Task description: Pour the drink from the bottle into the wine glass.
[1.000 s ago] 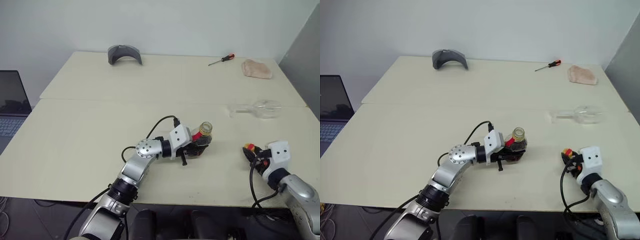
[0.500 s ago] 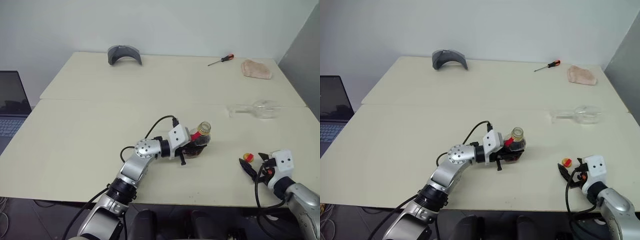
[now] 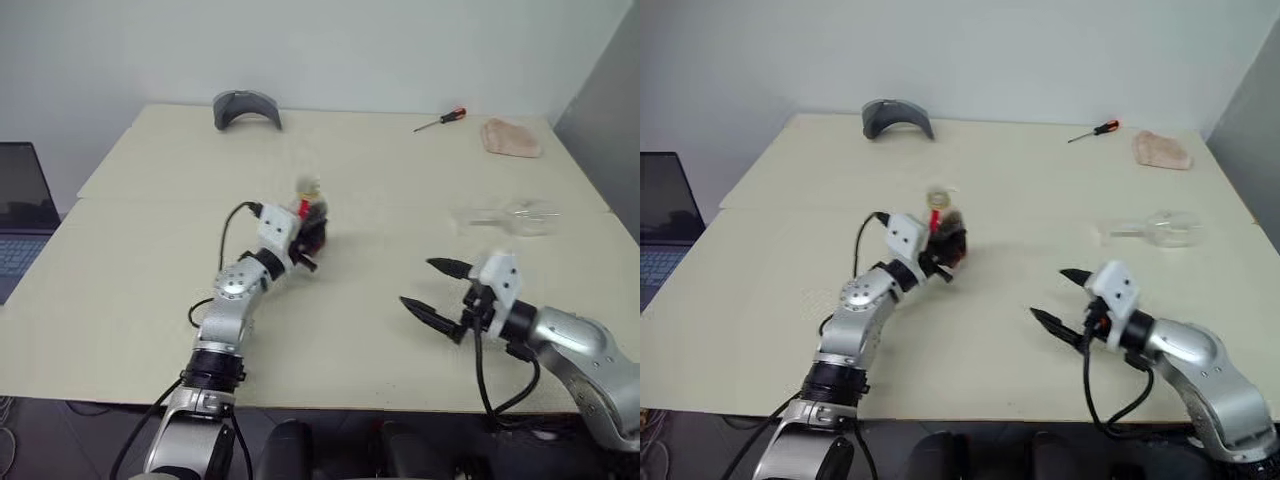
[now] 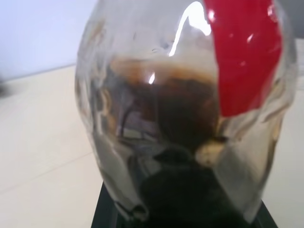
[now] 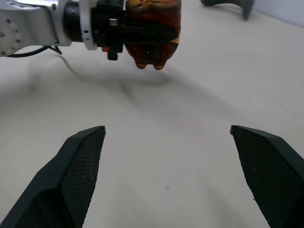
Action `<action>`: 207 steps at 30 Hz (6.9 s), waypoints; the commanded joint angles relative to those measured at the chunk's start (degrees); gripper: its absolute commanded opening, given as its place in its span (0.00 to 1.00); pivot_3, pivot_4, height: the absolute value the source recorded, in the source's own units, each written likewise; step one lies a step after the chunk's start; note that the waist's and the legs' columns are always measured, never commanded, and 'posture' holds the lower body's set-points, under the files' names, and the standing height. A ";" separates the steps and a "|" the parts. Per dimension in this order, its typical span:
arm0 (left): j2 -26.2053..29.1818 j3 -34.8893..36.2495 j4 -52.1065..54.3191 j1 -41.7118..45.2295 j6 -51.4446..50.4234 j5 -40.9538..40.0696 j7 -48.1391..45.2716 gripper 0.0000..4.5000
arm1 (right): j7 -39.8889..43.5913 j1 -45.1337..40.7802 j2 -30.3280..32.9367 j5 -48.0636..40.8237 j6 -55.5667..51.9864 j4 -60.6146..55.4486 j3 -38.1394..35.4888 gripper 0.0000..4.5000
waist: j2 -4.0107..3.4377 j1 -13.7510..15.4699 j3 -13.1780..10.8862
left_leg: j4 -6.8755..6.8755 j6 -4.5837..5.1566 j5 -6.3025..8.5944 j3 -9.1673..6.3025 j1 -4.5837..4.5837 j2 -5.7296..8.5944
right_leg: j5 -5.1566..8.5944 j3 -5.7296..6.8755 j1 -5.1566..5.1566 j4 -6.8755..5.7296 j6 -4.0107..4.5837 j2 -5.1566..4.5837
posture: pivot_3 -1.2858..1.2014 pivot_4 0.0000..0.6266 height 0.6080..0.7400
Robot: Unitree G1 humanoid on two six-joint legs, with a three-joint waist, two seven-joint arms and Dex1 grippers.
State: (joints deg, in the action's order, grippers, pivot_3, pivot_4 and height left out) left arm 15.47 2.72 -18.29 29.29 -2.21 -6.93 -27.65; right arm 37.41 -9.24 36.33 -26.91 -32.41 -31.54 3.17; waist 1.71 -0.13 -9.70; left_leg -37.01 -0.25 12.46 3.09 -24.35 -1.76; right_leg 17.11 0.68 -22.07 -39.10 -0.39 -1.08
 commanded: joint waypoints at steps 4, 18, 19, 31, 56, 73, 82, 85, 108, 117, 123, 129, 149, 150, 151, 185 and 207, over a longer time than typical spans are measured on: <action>3.79 7.43 -14.69 8.09 9.92 -0.98 5.00 0.19 | 1.29 -15.25 -5.01 1.37 -5.94 7.20 7.96 1.00 | 0.16 0.50 -0.06 | -0.05 0.00 0.00 -0.02 -0.06 0.03 | -0.07 0.07 -0.03 0.00 -0.04 -0.08 | 0.52 0.24 1.00; 4.99 10.38 -38.68 18.25 20.10 -1.23 4.67 0.19 | 1.81 -21.34 -10.38 6.15 -5.53 10.03 13.43 1.00 | 0.18 0.17 -0.05 | -0.08 0.01 0.00 0.03 -0.23 0.05 | -0.13 0.13 -0.20 -0.02 -0.04 -0.19 | 0.52 0.24 1.00; 5.00 10.50 -39.76 18.50 20.55 -1.25 4.53 0.19 | 1.81 -21.21 -10.41 6.25 -5.56 9.81 13.45 1.00 | 0.18 0.09 -0.05 | -0.08 0.00 0.00 0.02 -0.23 0.05 | -0.13 0.13 -0.20 -0.03 -0.03 -0.19 | 0.52 0.24 1.00; 4.62 11.39 -41.91 16.16 22.86 -1.36 4.69 0.71 | 2.75 -20.11 -9.52 6.35 -6.64 7.43 12.70 1.00 | 0.19 -0.17 -0.04 | -0.08 0.00 0.00 0.04 -0.18 0.02 | -0.13 0.11 -0.23 -0.18 -0.02 -0.18 | 0.52 0.24 1.00; 3.68 7.69 28.83 -29.47 -3.19 -4.28 7.80 1.00 | -4.09 -9.55 -7.43 -7.12 -20.62 -4.22 -4.37 1.00 | 0.26 -0.32 0.03 | -0.01 -0.01 0.01 0.10 0.00 -0.07 | -0.12 -0.03 -0.12 -0.28 -0.01 -0.22 | 0.52 0.24 1.00; 14.45 -5.80 29.54 -10.09 -15.84 -11.90 -19.06 1.00 | -52.85 -19.60 -38.55 -17.23 -24.96 9.90 -39.08 1.00 | 0.19 -0.55 0.06 | 0.09 -0.02 -0.02 0.25 0.00 -0.02 | -0.10 -0.13 -0.24 -0.30 0.02 -0.13 | 0.52 0.24 1.00; 13.65 -8.57 27.25 -4.62 -15.31 -11.40 -23.50 1.00 | -65.09 -29.93 -38.88 -21.70 -17.19 25.46 -47.50 1.00 | 0.16 -1.34 0.04 | 0.09 0.01 -0.02 0.26 -0.01 -0.01 | -0.09 -0.16 -0.25 -0.33 0.05 -0.11 | 0.52 0.24 1.00; 13.37 -9.35 27.46 -4.27 -15.43 -11.45 -24.28 1.00 | -64.90 -31.79 -36.98 -20.80 -14.58 30.77 -46.75 1.00 | 0.13 -1.43 0.02 | 0.09 0.01 -0.02 0.26 -0.01 -0.02 | -0.09 -0.16 -0.25 -0.35 0.05 -0.12 | 0.52 0.24 1.00; 13.51 -10.24 27.80 -2.89 -16.42 -11.31 -27.47 1.00 | -48.73 -47.27 -24.39 -16.68 16.25 80.23 -47.12 1.00 | -0.02 -1.56 -0.08 | 0.13 0.02 -0.02 0.31 -0.02 -0.03 | -0.09 -0.21 -0.26 -0.30 0.05 -0.10 | 0.52 0.24 1.00; 13.68 -10.21 27.51 -2.69 -16.21 -10.85 -27.29 1.00 | -47.99 -50.30 -24.84 -18.74 20.84 85.74 -48.39 0.56 | -0.04 -1.55 -0.09 | 0.14 0.01 -0.02 0.31 -0.02 -0.04 | -0.09 -0.22 -0.25 -0.29 0.05 -0.10 | 0.52 0.24 1.00; 13.78 -10.17 27.77 -3.63 -16.22 -10.88 -26.78 1.00 | -46.96 -48.81 -24.88 -19.42 20.42 84.53 -48.20 0.09 | -0.05 -1.54 -0.09 | 0.13 0.01 -0.02 0.30 -0.02 -0.04 | -0.09 -0.21 -0.24 -0.30 0.05 -0.11 | 0.52 0.24 1.00; 13.05 -8.75 28.30 -4.68 -17.87 -11.82 -24.33 1.00 | -38.79 -42.95 -26.28 -16.88 7.49 67.71 -35.75 0.03 | -0.21 -1.46 -0.19 | 0.15 0.02 -0.02 0.30 -0.07 -0.04 | -0.09 -0.20 -0.26 -0.24 0.05 -0.13 | 0.52 0.24 1.00; 15.26 -0.64 34.77 -15.23 -19.44 -11.88 -16.75 1.00 | -21.90 -25.54 -31.11 24.03 50.49 61.56 5.84 0.03 | -0.20 -1.46 -0.23 | 0.09 -0.01 -0.03 0.20 -0.09 -0.10 | -0.15 -0.10 -0.21 -0.03 -0.02 -0.08 | 0.52 0.24 1.00; 15.14 -0.28 34.72 -15.24 -19.47 -11.89 -16.23 1.00 | -21.82 -26.62 -31.98 24.04 51.44 64.22 5.56 0.03 | -0.20 -1.44 -0.23 | 0.10 -0.01 -0.03 0.20 -0.09 -0.10 | -0.15 -0.10 -0.22 -0.03 -0.02 -0.08 | 0.52 0.24 1.00; 15.00 0.10 34.58 -15.14 -19.57 -12.08 -15.79 1.00 | -21.82 -27.65 -32.91 23.72 51.87 66.77 5.05 0.03 | -0.20 -1.46 -0.24 | 0.12 -0.02 -0.03 0.20 -0.09 -0.09 | -0.15 -0.10 -0.22 -0.02 -0.02 -0.09 | 0.52 0.24 1.00; 16.80 1.61 30.33 -7.13 -24.06 -18.28 -20.62 1.00 | -17.14 -22.55 -33.82 22.55 54.44 68.05 0.12 0.40 | -0.20 -1.51 -0.23 | 0.10 -0.23 -0.15 0.21 -0.04 -0.08 | -0.17 -0.10 -0.20 -0.16 0.01 -0.13 | 0.52 0.24 1.00; 17.37 2.06 31.71 -6.69 -23.99 -19.51 -20.53 1.00 | -16.09 -18.15 -30.55 24.63 46.81 60.67 0.33 0.99 | -0.20 -1.50 -0.23 | 0.09 -0.23 -0.15 0.21 -0.04 -0.07 | -0.16 -0.11 -0.20 -0.16 0.01 -0.13 | 0.52 0.24 1.00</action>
State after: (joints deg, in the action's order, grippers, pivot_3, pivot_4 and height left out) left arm 32.53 3.21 10.71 21.60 -26.86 -24.87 -48.14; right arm 20.50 -27.92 5.18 -1.39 15.03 32.92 3.90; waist 1.52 -1.63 -9.93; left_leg -36.91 -0.47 12.31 3.30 -24.39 -1.83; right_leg 16.95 0.57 -22.27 -39.27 -0.38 -1.20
